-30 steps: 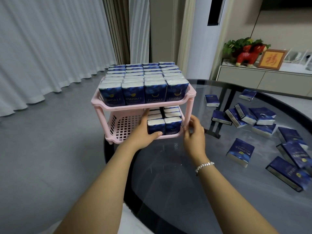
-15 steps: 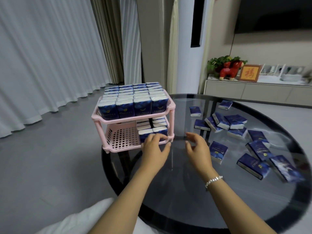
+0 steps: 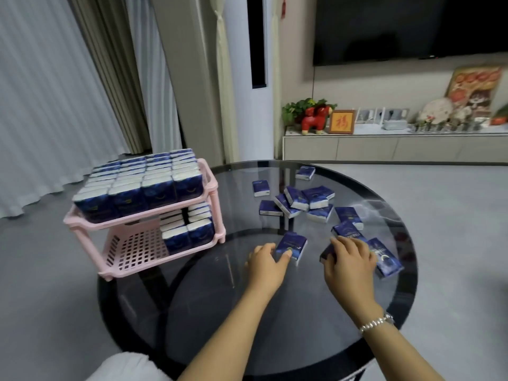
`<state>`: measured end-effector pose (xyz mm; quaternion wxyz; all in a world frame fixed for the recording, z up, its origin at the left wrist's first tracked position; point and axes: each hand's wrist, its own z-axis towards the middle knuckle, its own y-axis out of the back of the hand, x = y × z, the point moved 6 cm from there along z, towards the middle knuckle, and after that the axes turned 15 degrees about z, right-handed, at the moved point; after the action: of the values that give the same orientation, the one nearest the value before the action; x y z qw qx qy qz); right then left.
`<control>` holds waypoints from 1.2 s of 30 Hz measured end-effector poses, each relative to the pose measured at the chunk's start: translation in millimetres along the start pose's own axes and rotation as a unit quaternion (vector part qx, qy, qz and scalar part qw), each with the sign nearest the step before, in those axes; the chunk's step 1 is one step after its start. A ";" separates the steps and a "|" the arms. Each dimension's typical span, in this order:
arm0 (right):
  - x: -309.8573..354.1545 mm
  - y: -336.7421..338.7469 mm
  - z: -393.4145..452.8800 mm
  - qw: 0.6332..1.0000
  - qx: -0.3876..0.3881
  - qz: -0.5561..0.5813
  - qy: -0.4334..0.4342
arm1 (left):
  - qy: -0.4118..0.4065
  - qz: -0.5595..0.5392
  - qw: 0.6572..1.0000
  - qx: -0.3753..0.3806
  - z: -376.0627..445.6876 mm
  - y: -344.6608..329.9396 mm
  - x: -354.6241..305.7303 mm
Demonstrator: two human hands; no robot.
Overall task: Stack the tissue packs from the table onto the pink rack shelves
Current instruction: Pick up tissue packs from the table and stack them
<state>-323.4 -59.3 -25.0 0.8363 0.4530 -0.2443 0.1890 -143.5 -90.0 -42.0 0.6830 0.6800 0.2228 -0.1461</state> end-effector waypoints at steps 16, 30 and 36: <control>-16.3 -13.3 -0.5 0.966 0.177 0.153 -0.107 | -0.047 -0.107 0.993 -0.021 2.2 14.9 1.5; 4.8 -9.3 -2.3 0.930 0.193 0.280 -0.141 | 0.029 -0.406 0.912 -0.055 -3.6 32.2 35.6; 16.5 7.6 8.9 0.882 0.180 0.405 -0.162 | 0.049 -0.448 0.892 -0.037 1.6 32.2 35.3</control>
<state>-316.2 -61.4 -6.2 0.5400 0.4814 -0.5004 0.4757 -96.8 -86.9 -32.0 0.5582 0.4883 0.5426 -0.3944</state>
